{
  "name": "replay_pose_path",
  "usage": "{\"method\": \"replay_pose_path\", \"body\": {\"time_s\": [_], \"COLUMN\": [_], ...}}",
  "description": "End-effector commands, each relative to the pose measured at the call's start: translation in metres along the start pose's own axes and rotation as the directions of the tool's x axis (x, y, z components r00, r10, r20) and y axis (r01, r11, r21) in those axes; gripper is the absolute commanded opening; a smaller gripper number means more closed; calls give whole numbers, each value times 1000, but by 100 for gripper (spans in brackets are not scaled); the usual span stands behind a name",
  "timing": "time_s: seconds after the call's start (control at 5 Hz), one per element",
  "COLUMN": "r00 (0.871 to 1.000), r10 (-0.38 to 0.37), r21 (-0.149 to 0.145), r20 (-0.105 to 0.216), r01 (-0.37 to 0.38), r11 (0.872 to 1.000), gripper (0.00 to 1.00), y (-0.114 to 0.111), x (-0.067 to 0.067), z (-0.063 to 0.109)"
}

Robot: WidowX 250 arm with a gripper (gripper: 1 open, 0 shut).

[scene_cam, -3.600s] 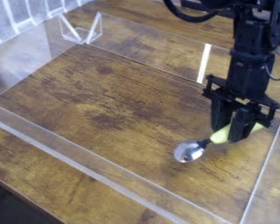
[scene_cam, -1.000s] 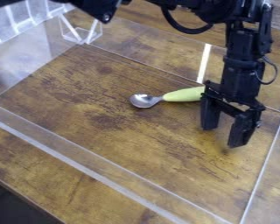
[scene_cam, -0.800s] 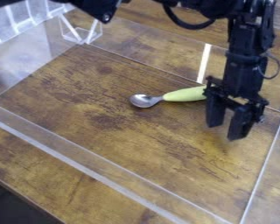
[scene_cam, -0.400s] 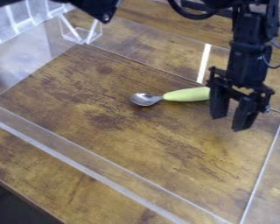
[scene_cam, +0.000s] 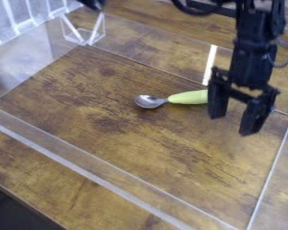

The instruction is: Move the green spoon to the right

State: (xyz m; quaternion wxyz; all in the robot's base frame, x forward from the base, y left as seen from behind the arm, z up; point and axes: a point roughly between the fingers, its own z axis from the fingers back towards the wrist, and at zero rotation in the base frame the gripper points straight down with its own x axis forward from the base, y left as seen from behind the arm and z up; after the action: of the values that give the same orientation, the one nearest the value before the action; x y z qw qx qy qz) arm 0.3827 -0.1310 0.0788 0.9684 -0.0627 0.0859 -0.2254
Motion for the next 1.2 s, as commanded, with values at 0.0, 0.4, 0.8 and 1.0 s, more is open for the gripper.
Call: {"method": "replay_pose_path", "body": {"time_s": [0.0, 0.4, 0.8, 1.0], "r00": [994, 983, 983, 990], "r10": [44, 128, 143, 97], "r21": [35, 63, 44, 40], "r20": [102, 130, 119, 102], "r01": [-48, -137, -150, -102], "r11": [998, 989, 988, 994], "gripper": [100, 100, 100, 100], "y": [27, 96, 109, 118], "x": [-17, -50, -29, -23], "z": [43, 48, 32, 19]}}
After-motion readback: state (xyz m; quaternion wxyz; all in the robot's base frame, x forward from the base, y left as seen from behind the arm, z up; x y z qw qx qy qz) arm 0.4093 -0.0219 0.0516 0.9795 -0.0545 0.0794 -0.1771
